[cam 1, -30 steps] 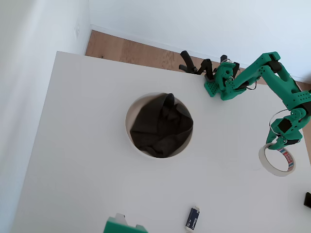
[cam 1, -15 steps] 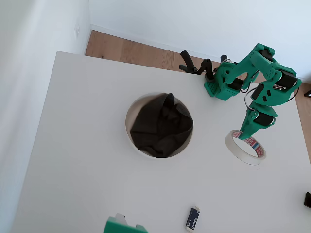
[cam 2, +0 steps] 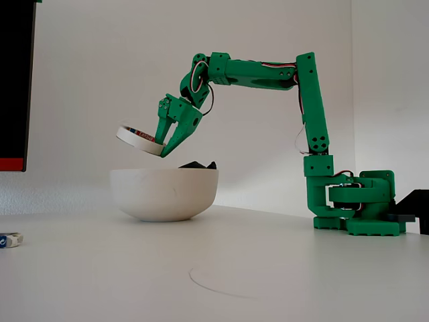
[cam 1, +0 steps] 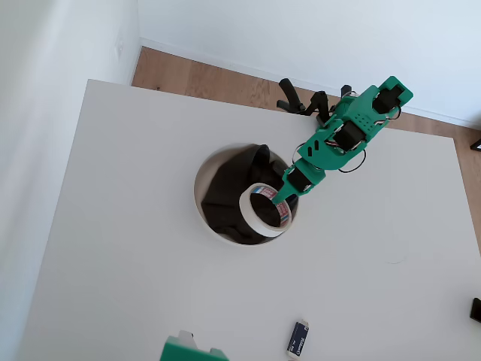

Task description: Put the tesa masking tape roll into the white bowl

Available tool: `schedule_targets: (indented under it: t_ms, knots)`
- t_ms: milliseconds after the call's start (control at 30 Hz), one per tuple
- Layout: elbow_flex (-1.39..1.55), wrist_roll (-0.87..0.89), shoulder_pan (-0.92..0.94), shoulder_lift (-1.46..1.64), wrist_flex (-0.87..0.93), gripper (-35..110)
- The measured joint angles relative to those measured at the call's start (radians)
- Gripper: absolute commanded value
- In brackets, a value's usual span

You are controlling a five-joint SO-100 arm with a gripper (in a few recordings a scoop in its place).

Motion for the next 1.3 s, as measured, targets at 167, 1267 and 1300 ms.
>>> schedule_targets:
  t_ms: [167,1267,1300]
  knots:
    - [-0.014,-0.002,0.087,-0.094,-0.06,-8]
    - [-0.017,0.02,0.215,-0.313,-0.144,6]
    - [-0.017,0.018,0.215,-0.313,-0.144,10]
